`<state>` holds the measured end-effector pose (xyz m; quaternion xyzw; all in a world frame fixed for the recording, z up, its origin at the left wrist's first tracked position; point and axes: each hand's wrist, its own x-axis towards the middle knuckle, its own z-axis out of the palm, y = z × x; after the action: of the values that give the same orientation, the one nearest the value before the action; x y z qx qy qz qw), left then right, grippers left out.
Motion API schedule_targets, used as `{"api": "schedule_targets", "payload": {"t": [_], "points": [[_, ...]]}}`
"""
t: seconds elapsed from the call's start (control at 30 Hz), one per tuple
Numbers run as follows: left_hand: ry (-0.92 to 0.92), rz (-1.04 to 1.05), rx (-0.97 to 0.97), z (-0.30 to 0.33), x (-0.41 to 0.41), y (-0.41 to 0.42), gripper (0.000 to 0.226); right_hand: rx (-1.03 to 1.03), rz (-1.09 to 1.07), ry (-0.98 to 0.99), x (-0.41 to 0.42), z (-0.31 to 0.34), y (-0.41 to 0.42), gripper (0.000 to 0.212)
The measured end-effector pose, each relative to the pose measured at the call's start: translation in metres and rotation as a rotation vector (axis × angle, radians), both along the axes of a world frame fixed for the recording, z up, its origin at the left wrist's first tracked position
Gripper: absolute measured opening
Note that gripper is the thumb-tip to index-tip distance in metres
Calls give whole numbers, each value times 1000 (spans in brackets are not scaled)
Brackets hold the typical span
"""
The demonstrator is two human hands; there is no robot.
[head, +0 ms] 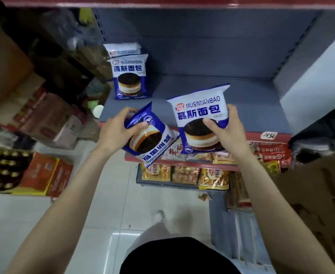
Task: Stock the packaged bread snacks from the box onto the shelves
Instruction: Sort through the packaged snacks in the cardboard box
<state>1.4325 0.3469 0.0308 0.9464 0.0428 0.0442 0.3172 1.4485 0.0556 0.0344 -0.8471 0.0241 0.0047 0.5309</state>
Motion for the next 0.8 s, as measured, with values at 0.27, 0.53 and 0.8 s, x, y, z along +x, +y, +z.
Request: {"api": "schedule_targets", "payload": {"t": [0.27,0.53,0.8], "points": [[-150,205,-161,13,31,94,47,252,-113,11,46,-23,85,46],[-240,524,-565,-22,18,126,37,173,-63,-67,115,-35,147,49],[-376,667,-773,-41,14,115,42,179,7,71,184,-70,209,59]]}}
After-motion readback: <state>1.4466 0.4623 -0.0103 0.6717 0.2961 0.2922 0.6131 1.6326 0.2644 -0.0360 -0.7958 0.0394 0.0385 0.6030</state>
